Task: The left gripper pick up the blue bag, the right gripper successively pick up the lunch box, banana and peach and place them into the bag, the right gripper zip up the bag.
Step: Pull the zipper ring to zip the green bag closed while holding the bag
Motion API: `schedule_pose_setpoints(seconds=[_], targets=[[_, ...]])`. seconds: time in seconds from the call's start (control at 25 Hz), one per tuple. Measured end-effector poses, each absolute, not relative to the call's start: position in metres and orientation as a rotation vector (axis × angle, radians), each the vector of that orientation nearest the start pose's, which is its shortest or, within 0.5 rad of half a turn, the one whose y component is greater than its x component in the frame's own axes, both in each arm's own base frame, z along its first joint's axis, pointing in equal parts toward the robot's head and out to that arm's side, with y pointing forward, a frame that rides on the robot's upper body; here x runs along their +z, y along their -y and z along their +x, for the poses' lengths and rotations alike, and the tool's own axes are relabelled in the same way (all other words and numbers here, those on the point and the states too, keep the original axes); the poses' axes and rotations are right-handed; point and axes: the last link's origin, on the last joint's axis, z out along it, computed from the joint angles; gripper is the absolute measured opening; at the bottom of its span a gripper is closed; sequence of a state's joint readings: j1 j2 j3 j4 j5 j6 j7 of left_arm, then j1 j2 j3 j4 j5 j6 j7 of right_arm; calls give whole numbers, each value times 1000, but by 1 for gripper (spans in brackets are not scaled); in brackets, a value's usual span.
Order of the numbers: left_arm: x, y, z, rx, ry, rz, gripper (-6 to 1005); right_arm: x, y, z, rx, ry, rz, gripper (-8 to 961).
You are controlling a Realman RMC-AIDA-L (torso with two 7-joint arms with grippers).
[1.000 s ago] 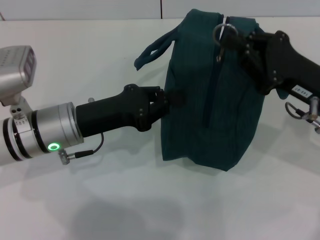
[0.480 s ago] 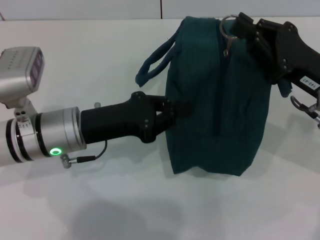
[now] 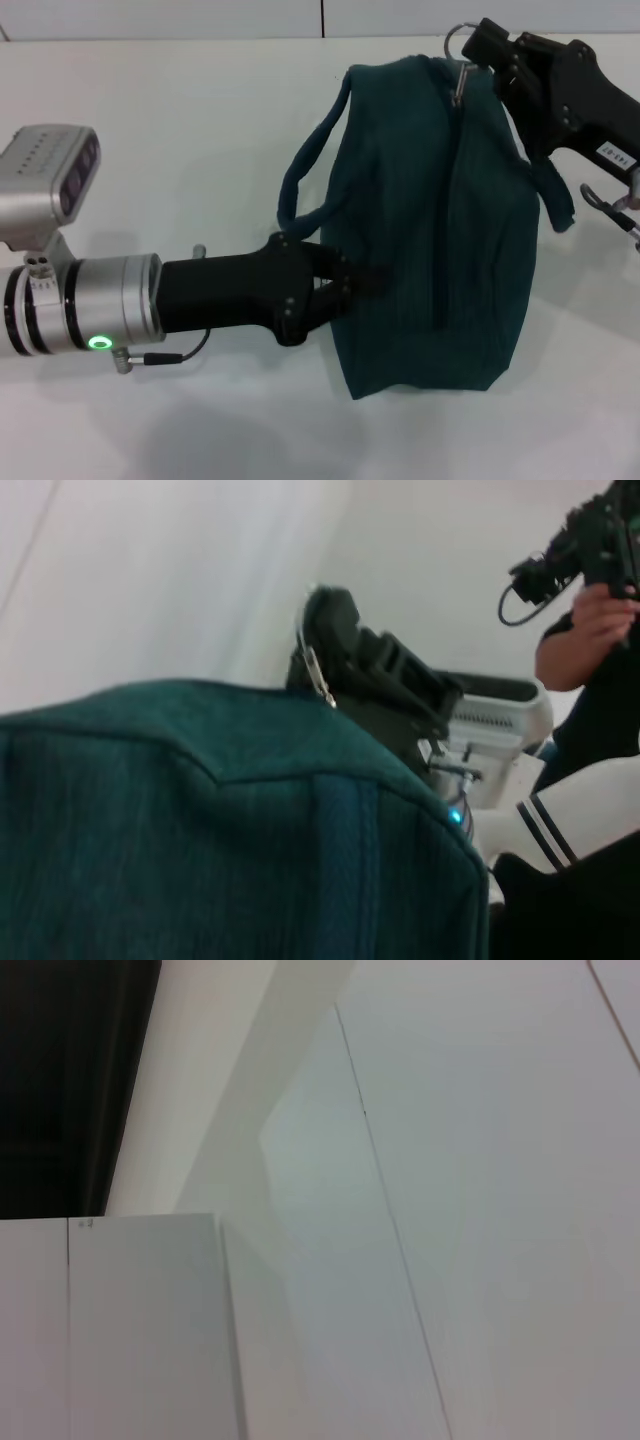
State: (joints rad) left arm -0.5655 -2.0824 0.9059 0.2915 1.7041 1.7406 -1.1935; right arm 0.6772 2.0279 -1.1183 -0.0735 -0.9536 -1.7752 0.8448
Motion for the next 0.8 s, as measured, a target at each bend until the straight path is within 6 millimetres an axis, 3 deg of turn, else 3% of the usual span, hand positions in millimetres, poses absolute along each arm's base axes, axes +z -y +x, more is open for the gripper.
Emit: schedule_pose_setpoints(seconds=[0.28, 0.8], targets=[[-54, -270, -227, -1229, 627, -2925, 63, -4, -333, 195, 1565, -281, -2271, 5], [-56, -250, -237, -1206, 606, -2999, 59, -13, -352, 206, 1397, -383, -2252, 5]])
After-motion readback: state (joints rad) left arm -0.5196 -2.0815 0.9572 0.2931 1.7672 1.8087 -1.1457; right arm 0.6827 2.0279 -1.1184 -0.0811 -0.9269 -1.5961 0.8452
